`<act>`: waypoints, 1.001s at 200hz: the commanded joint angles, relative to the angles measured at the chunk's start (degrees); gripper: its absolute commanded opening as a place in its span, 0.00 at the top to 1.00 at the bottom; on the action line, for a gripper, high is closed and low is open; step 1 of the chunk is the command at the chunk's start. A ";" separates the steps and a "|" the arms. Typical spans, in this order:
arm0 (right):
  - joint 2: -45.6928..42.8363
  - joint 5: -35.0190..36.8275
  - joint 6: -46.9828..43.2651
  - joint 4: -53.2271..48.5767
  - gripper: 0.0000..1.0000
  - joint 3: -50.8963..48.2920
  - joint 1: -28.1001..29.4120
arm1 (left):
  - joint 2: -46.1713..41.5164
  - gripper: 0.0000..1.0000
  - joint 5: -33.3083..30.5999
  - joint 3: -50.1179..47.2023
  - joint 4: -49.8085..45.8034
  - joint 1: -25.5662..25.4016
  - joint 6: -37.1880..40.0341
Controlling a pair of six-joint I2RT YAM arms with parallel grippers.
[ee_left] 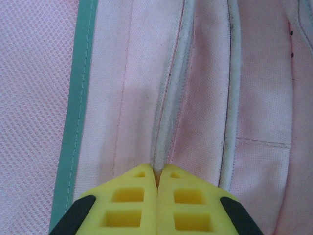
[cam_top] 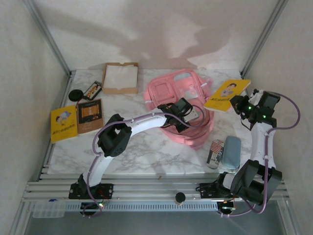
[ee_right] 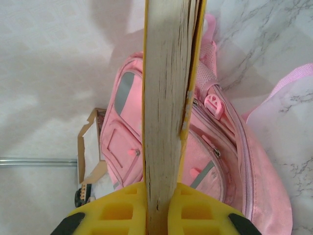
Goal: Pack the student bag
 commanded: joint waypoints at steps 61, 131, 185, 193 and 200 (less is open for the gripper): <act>-3.46 -1.06 -4.20 -7.41 1.00 4.98 -1.44 | -11.04 1.00 -7.82 -0.44 2.57 4.63 -3.87; -8.37 1.30 -10.02 -21.71 1.00 4.87 -1.76 | -10.66 1.00 -12.20 6.93 -0.64 6.20 -5.55; -13.20 1.68 -10.24 -22.13 1.00 -4.20 -0.93 | -10.71 1.00 -13.93 10.85 -1.10 6.62 -6.51; -13.36 0.69 -10.35 -21.88 1.00 -5.12 -0.94 | -10.70 1.00 -14.05 11.31 -1.31 6.69 -6.26; -13.42 -1.50 -10.47 -20.87 1.00 -6.20 -0.88 | -10.68 1.00 -14.63 11.83 -1.51 6.69 -6.25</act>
